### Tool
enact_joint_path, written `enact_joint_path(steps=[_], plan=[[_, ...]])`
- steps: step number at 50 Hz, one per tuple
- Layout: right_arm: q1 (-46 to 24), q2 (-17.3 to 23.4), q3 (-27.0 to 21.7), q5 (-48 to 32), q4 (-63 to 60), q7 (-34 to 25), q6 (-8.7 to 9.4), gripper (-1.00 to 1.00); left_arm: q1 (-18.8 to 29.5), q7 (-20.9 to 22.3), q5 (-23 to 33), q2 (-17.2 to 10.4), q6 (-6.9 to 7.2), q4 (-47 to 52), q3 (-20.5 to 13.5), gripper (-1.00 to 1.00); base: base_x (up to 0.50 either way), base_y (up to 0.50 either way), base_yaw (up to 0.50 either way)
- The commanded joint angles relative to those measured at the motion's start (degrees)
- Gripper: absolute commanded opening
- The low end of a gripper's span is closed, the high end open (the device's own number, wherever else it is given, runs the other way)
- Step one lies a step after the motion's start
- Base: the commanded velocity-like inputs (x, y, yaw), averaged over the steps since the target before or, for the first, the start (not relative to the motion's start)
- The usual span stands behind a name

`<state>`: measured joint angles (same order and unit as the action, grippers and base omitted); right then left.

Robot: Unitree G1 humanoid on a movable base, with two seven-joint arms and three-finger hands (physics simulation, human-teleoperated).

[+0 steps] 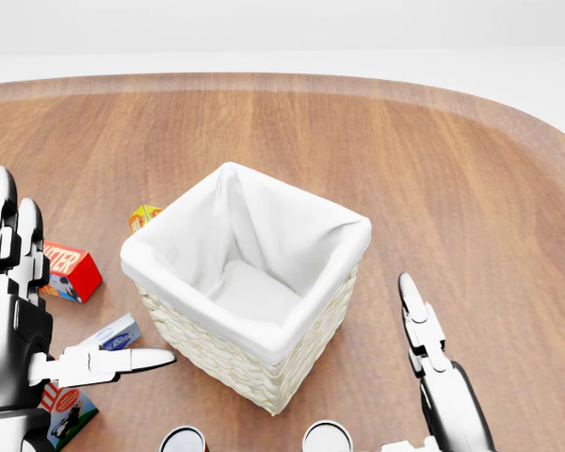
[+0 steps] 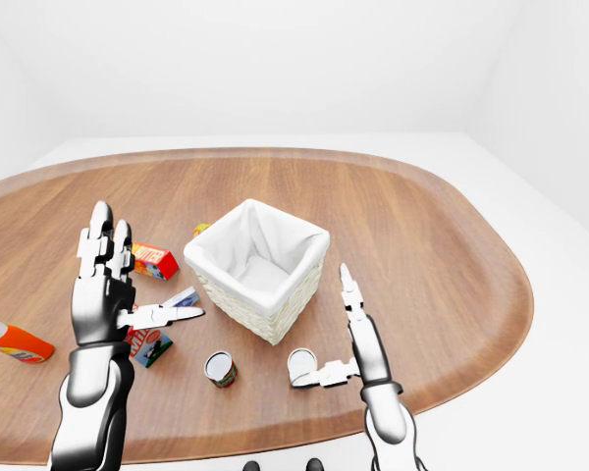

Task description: Pick up the alphabet soup, and put it in the basket.

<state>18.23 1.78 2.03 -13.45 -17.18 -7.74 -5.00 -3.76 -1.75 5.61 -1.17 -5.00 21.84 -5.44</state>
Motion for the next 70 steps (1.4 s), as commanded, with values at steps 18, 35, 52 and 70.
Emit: enact_joint_path(steps=[18, 35, 52, 70], plan=[[1.61, 1.28, 2.26, -5.01, 6.79, -0.07, 0.00, 1.00, 0.04, -0.03, 0.23, 0.01, 0.00, -0.21, 0.10, 1.00, 0.00, 0.00, 0.00], [0.73, 1.72, 3.54, -9.02, 12.80, 1.14, 0.00, 1.00, 0.11, -0.05, 0.20, 0.01, 0.00, -0.52, 0.12, 1.00, 0.00, 0.00, 0.00], [-1.73, 1.82, 4.57, -12.02, 19.37, 3.42, 0.00, 1.00, 0.00, -0.13, 0.39, 0.04, 0.00, -0.23, 0.27, 1.00, 0.00, 0.00, 0.00], [-3.99, 1.55, 5.36, -14.52, 24.42, 5.30, 0.00, 1.00, 0.11, -0.57, 0.91, -0.02, 0.00, -0.72, 0.22, 1.00, 0.00, 0.00, 0.00]])
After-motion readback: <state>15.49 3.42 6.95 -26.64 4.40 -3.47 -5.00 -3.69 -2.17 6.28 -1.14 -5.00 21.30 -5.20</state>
